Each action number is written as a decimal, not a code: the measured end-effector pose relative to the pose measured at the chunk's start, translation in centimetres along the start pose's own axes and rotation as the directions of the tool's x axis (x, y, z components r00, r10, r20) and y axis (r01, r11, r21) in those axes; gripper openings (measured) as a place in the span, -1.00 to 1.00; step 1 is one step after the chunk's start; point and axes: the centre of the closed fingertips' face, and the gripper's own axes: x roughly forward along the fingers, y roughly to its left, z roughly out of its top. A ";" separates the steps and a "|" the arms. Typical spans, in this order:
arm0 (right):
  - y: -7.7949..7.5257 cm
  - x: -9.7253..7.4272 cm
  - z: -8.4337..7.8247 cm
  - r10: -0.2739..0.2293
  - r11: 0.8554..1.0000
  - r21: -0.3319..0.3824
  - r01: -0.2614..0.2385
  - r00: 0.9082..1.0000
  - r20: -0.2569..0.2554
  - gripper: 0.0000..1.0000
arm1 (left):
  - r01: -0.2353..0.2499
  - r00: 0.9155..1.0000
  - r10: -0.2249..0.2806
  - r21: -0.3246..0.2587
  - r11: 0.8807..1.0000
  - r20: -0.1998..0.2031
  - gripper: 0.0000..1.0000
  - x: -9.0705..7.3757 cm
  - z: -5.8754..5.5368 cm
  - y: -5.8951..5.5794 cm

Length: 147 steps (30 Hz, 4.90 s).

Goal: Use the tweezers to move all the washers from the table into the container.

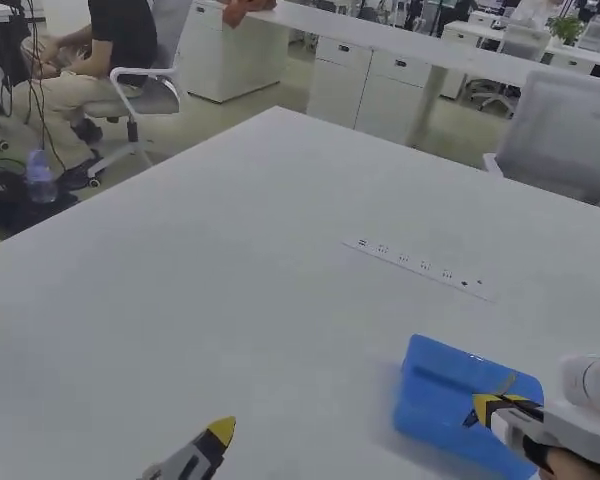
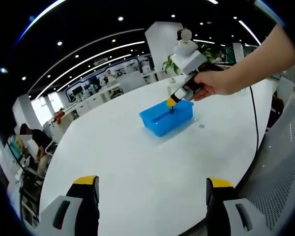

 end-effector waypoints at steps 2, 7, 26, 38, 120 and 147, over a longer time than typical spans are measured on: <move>0.0 0.1 -0.1 0.000 1.000 -0.005 0.000 1.000 -0.004 -0.97 | 0.000 1.000 0.000 0.002 1.000 -0.005 0.84 0.0 -0.1 0.0; 0.1 0.3 -0.7 -0.007 1.000 -0.022 0.006 1.000 -0.014 -0.97 | 0.001 1.000 -0.001 0.005 1.000 -0.008 0.84 0.1 -0.1 0.0; 0.1 -2.9 1.4 -0.022 1.000 0.002 0.022 0.997 0.070 -0.95 | -0.009 1.000 0.009 0.011 1.000 -0.002 0.83 0.0 0.0 0.1; -0.3 -7.4 1.8 -0.040 0.997 0.067 0.029 0.986 0.161 -0.94 | -0.009 1.000 0.009 0.016 1.000 0.009 0.83 0.0 0.2 0.0; 0.3 -7.9 -7.0 -0.080 0.992 0.099 0.078 0.997 0.008 -0.94 | -0.021 0.999 0.021 -0.003 1.000 0.035 0.86 -0.2 0.6 0.4; 0.2 -8.4 -5.8 -0.061 0.996 0.069 0.061 0.998 -0.004 -0.98 | -0.025 0.999 0.025 0.002 1.000 0.041 0.85 -0.3 0.7 0.4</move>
